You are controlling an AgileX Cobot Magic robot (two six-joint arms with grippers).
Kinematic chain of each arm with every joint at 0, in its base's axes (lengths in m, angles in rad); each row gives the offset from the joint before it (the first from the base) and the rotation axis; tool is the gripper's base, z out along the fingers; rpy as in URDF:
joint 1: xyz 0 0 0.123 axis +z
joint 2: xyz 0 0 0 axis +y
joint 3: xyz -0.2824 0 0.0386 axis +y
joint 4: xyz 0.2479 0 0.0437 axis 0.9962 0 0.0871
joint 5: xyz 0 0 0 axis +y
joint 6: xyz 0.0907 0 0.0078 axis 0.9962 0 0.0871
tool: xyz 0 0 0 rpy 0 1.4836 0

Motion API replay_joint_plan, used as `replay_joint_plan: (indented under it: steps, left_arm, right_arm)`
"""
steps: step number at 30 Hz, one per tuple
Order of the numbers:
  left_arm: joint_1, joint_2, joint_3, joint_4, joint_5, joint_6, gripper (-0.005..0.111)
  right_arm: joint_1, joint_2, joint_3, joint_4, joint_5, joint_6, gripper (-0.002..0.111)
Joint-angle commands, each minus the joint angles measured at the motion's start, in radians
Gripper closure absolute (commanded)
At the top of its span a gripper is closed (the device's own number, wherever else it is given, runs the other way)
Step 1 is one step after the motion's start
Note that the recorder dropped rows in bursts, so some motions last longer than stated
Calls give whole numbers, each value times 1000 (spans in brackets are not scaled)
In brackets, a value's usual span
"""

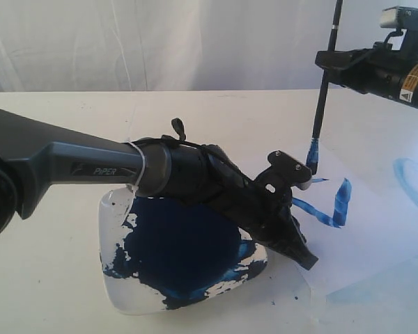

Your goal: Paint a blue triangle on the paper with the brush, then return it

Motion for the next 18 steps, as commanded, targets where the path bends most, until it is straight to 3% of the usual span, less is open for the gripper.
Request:
replay_joint_plan:
  steps: [1,18]
  left_arm:
    - [3,-11,3,-3,16,0,107]
    - [3,-11,3,-3,17,0,107]
  right_arm:
    - [-5,20,-6,10,-9,-16,108]
    - [-5,47,-6,17,15,-59,108]
